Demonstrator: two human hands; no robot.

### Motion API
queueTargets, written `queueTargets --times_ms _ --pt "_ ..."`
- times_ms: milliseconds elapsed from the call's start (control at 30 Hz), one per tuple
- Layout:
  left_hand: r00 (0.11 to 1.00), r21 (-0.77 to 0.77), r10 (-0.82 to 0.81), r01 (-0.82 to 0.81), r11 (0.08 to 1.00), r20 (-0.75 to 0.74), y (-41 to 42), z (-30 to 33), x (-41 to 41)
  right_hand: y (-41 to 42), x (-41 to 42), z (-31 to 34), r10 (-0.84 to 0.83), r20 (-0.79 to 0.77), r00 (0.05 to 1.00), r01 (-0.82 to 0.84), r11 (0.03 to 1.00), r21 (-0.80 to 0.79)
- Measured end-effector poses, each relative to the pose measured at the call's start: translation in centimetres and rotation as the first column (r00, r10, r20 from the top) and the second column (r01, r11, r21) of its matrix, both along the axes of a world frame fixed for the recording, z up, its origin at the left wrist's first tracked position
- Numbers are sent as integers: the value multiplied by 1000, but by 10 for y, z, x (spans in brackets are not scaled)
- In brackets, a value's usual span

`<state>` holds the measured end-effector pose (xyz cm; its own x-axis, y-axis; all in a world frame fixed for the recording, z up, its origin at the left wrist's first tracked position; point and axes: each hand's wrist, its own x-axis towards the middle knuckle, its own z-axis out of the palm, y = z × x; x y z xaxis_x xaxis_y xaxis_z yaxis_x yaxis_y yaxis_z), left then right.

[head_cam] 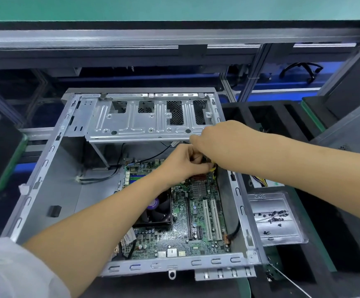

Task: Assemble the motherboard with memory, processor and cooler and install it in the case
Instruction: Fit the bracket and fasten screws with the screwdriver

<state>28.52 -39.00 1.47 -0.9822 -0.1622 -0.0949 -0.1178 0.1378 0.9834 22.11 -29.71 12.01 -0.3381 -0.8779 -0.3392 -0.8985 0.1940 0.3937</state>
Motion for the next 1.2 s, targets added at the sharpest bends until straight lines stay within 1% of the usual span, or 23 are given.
queueTargets --times_ms 100,133,200,233,267,333,367,400,433,467,500,600,667,733,767,800,833,900,933,1000,1033,1167,1200 --pt "998 0 52 -52 999 -28 7 -1 -2 -6 5 0 15 -123 992 -10 999 41" --pt "997 9 66 -65 998 -43 8 -1 -2 -4 6 -1 23 -124 992 -18 999 40" --pt "999 56 32 -30 998 -35 5 -2 -3 2 1 -3 34 -67 997 -34 999 10" --pt "1000 74 -1 2 997 -21 2 -2 -2 6 -1 -4 55 -11 998 -55 998 -28" --pt "999 82 -36 36 996 -4 -1 -2 -2 8 -2 -5 74 9 997 -74 997 -12" --pt "997 84 -81 80 993 10 -3 -3 -1 6 -3 -4 43 26 999 -44 998 34" --pt "997 69 -72 72 995 9 -2 -3 -2 4 -1 -3 19 -2 1000 -19 999 46" --pt "998 60 -71 70 996 -1 -1 -2 -2 1 -1 -5 21 -59 998 -19 999 29" --pt "998 44 -65 65 997 -13 1 -3 -1 -2 0 -7 32 -121 992 -27 999 46" --pt "998 25 -46 47 999 -30 3 -2 0 -4 1 -6 50 -146 988 -43 998 51" --pt "999 12 -24 24 1000 -35 2 -5 -2 -3 1 -7 40 -120 992 -37 999 22" --pt "1000 75 -30 30 997 -1 -3 -4 -3 5 -6 -8 -1 64 998 1 1000 10" --pt "997 88 -74 73 993 9 -6 -5 -2 6 -6 -2 29 72 997 -31 999 26" --pt "996 55 -91 91 994 7 -3 -3 0 2 -3 -1 24 -9 1000 -23 999 37" --pt "996 45 -89 89 995 -2 0 -1 1 -1 -2 -3 35 -49 998 -35 999 15" --pt "998 38 -66 66 997 -17 1 -1 1 -2 -1 -4 54 -114 992 -49 998 44" --pt "999 33 -38 39 999 -27 2 -2 0 -2 -1 -5 72 -135 988 -66 997 45" --pt "1000 37 -4 5 999 -22 1 -3 -3 0 -5 -4 57 -60 997 -57 998 4" --pt "1000 61 -15 16 998 -16 1 -2 -2 2 -7 -5 54 15 998 -54 998 -12" --pt "998 104 -55 56 993 -7 -2 -2 -1 2 -6 -3 48 95 994 -51 998 32" --pt "998 111 -65 65 992 -7 -3 -2 -1 0 -5 -3 42 91 995 -46 998 43" --pt "1000 84 26 -26 996 5 1 -3 -1 -8 0 -3 33 -104 994 -32 999 15" --pt "999 84 37 -36 996 -1 2 -3 -1 -7 1 -4 53 -110 992 -53 999 9"
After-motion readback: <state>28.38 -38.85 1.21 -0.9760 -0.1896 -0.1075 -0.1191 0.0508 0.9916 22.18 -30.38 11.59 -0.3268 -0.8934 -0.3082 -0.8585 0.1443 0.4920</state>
